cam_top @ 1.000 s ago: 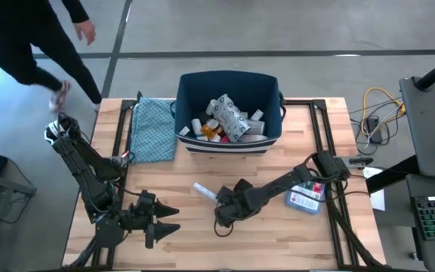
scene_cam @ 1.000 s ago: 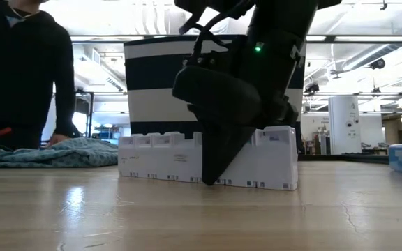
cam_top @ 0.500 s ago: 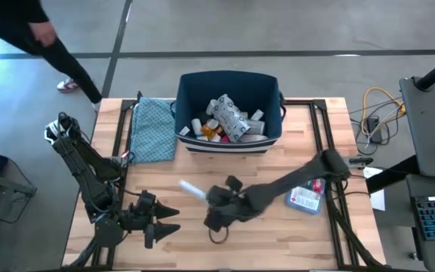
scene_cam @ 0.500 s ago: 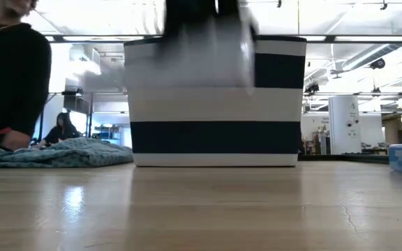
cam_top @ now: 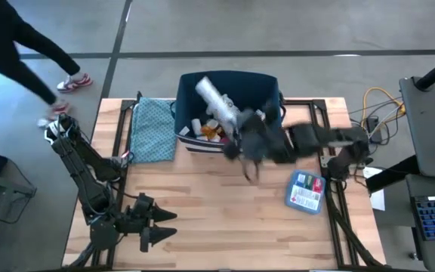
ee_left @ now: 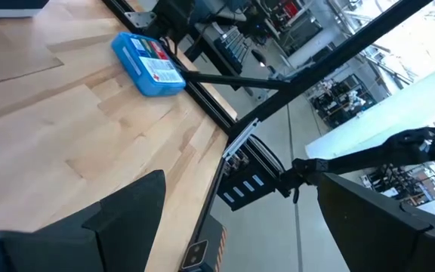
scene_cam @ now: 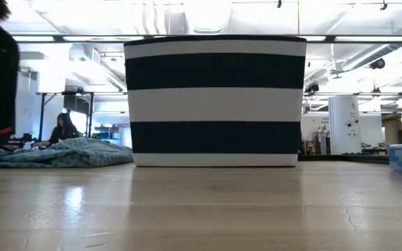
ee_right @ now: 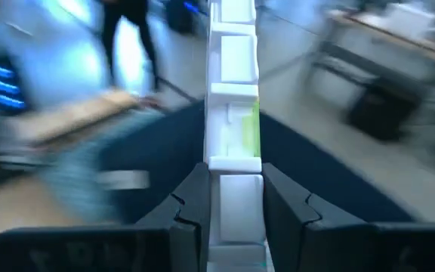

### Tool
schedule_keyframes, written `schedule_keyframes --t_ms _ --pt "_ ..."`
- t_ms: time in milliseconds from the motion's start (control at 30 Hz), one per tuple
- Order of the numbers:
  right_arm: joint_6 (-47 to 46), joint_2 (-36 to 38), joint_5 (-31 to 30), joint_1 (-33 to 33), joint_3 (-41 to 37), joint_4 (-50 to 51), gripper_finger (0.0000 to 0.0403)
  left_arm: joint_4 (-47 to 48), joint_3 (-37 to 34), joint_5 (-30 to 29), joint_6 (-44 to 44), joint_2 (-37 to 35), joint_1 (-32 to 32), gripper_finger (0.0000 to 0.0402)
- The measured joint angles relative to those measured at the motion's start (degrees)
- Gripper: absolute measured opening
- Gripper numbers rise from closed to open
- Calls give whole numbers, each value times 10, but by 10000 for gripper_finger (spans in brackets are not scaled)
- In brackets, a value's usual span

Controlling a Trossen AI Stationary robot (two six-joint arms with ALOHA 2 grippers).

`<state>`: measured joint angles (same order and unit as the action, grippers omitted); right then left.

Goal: Pick & place medical supplies in basket/bin
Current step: Put the medicine organizer into the bin, then put the blue first aid kit into the bin

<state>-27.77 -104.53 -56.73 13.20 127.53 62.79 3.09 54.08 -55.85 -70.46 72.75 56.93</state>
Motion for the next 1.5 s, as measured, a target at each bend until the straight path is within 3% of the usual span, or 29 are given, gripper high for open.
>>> schedule_keyframes --t_ms 67,267,533,700,933,1033,1200,1500 --pt "20 1 13 -41 2 18 72 -2 0 -2 0 0 0 324" --pt "-5 2 144 -161 3 101 87 -7 0 -17 0 0 0 324" --pt "-6 -22 207 -217 -49 163 202 -12 0 -43 0 0 0 324" --pt "-3 -17 186 -180 -64 170 283 -12 0 -45 0 0 0 324" --pt "9 31 188 -13 -62 213 339 -12 0 -44 25 0 -3 324" --pt "-91 39 257 60 -64 272 341 -12 0 -44 40 0 -6 324" --pt "-280 52 340 156 -120 269 334 -11 0 -44 67 0 -18 324" --pt "-712 49 566 250 -354 259 333 -7 -1 -41 76 0 -42 324"
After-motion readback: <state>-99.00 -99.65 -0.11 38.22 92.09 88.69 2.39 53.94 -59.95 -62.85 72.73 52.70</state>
